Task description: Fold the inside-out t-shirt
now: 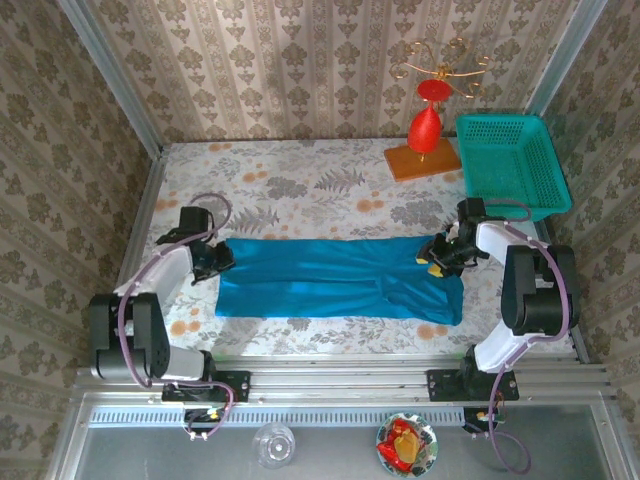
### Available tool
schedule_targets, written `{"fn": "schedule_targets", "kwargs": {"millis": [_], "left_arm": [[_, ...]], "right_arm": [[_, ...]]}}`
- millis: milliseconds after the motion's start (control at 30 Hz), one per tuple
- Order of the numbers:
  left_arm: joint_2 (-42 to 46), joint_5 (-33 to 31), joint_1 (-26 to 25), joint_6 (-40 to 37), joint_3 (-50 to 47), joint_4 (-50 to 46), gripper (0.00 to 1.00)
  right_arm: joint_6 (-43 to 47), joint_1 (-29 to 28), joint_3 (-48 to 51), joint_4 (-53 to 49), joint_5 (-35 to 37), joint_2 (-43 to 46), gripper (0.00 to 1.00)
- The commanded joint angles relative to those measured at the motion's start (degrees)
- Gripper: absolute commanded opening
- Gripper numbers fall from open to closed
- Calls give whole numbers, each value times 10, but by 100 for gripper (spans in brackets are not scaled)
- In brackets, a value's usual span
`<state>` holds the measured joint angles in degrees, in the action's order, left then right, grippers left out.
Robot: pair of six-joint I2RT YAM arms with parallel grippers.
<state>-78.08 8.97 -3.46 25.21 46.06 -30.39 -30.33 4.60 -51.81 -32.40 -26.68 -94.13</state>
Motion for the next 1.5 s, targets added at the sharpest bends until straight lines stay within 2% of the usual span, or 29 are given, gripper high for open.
{"fn": "schedule_targets", "kwargs": {"millis": [0, 133, 233, 367, 500, 700, 767, 833, 867, 1133, 1300, 1467], "left_arm": [[10, -18, -6, -23, 11, -65, 20], [-7, -13, -29, -25, 2, -69, 13], [-37, -15, -34, -17, -8, -56, 6], [-74, -50, -27, -5, -15, -50, 4], [-94, -53, -6, -8, -17, -36, 4], [-108, -53, 10, -16, -8, -34, 5], [-111, -53, 14, -18, -6, -33, 5], [-111, -52, 17, -20, -5, -33, 5], [-113, -51, 19, -21, -4, -33, 5], [-115, -45, 21, -23, -2, -32, 5], [-115, -45, 21, -23, 0, -32, 5], [-114, -43, 21, -23, 0, -32, 5]], "right_arm": [[7, -1, -3, -22, -20, 23, 41], [14, -1, 1, -34, -10, 37, 41], [33, -2, -4, -60, 31, 58, 41], [81, -2, -12, -92, 107, 83, 44], [113, -2, -24, -118, 179, 71, 53], [121, -11, -30, -115, 246, 43, 68], [123, -14, -32, -114, 251, 33, 70], [128, -20, -32, -109, 243, 22, 79], [130, -24, -34, -108, 238, 14, 80], [135, -61, -46, -116, 276, -43, 80], [133, -83, -52, -127, 304, -60, 72], [117, -89, -47, -127, 295, -54, 62]]}}
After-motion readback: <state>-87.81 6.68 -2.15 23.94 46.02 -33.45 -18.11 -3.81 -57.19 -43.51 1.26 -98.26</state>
